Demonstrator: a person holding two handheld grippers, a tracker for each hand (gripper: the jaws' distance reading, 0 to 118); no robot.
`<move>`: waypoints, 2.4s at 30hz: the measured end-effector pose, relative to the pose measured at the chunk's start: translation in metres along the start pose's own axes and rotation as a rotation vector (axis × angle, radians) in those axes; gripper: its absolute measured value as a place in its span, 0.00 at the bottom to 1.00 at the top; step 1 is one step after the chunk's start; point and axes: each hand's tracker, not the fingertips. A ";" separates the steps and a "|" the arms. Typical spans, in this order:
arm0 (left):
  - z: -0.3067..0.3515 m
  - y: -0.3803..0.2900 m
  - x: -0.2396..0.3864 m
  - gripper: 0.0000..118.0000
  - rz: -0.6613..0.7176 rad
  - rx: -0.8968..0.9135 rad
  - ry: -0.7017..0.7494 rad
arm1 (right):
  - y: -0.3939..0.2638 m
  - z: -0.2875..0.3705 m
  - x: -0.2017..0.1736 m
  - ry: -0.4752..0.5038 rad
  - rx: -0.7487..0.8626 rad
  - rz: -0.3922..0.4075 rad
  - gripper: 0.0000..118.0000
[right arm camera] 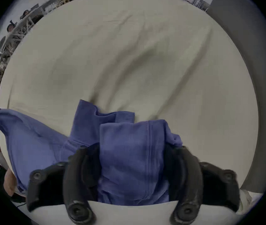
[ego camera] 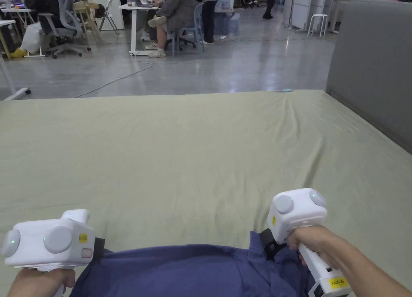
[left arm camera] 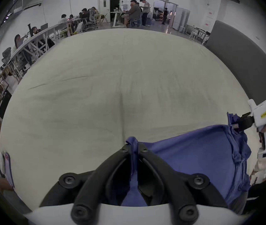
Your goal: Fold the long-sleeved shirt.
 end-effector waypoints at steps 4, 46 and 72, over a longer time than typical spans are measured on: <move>0.005 0.001 0.002 0.00 0.004 0.015 -0.016 | -0.003 0.017 -0.005 0.014 0.040 0.015 0.13; 0.189 -0.190 -0.027 0.42 0.015 0.068 -0.126 | -0.302 0.203 0.004 0.058 0.436 -0.010 0.11; 0.068 -0.243 -0.114 1.00 0.559 -0.110 -0.624 | -0.307 0.186 -0.029 0.095 0.364 0.070 0.00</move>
